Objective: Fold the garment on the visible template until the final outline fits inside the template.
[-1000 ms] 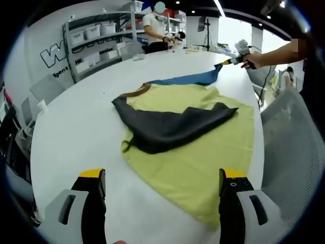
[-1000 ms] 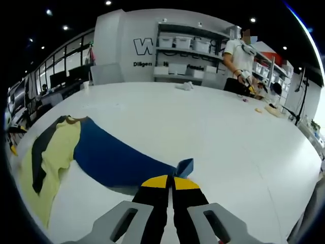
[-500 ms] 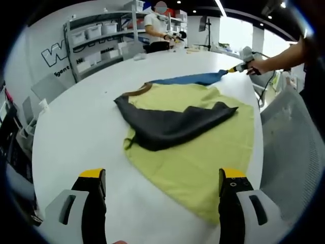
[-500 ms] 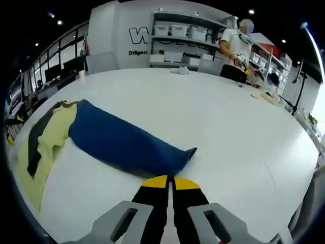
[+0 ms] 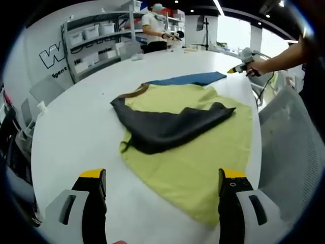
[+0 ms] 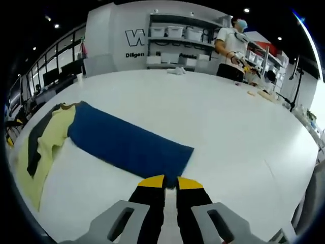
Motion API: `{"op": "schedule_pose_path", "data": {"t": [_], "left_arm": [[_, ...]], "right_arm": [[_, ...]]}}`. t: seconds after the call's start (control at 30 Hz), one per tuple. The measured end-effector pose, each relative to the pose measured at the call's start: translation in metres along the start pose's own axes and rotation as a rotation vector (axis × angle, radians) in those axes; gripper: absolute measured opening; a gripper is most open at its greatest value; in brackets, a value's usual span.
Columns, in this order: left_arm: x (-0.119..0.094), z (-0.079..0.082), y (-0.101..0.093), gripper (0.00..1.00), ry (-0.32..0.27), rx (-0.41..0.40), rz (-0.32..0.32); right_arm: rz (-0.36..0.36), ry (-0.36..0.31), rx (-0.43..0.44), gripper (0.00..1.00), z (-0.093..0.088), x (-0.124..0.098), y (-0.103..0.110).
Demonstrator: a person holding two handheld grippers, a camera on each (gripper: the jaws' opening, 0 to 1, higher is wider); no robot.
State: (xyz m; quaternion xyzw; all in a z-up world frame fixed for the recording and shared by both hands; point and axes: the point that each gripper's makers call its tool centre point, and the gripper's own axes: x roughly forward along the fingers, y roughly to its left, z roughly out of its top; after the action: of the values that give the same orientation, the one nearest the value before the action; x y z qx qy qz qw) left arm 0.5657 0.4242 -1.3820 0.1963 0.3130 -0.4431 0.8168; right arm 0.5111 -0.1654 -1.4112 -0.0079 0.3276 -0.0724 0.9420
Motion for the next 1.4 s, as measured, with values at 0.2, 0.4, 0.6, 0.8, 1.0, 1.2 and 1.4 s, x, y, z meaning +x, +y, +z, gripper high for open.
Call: {"op": "schedule_pose_path", "data": {"t": [0.2, 0.4, 0.6, 0.8, 1.0, 1.2, 1.4], "left_arm": [[0.001, 0.002, 0.000, 0.89, -0.006, -0.001, 0.005], [0.005, 0.007, -0.003, 0.89, -0.017, 0.004, 0.004], [0.013, 0.011, -0.013, 0.88, -0.019, 0.019, -0.017], [0.023, 0.014, -0.020, 0.87, -0.025, 0.025, -0.037], [0.034, 0.019, -0.027, 0.86, -0.031, 0.039, -0.053], [0.046, 0.022, -0.044, 0.84, -0.035, 0.050, -0.076], [0.057, 0.026, -0.063, 0.82, -0.037, 0.074, -0.115]], "right_arm": [[0.009, -0.019, 0.009, 0.05, 0.006, 0.001, 0.006], [0.019, -0.056, 0.040, 0.17, 0.016, 0.002, 0.012], [0.029, -0.081, 0.051, 0.23, 0.027, -0.001, 0.019], [0.064, -0.118, 0.022, 0.24, 0.038, -0.007, 0.032], [0.097, -0.122, -0.043, 0.24, 0.042, -0.008, 0.044], [0.105, -0.115, -0.050, 0.21, 0.041, -0.007, 0.046], [0.106, -0.100, -0.046, 0.20, 0.032, -0.008, 0.045]]}}
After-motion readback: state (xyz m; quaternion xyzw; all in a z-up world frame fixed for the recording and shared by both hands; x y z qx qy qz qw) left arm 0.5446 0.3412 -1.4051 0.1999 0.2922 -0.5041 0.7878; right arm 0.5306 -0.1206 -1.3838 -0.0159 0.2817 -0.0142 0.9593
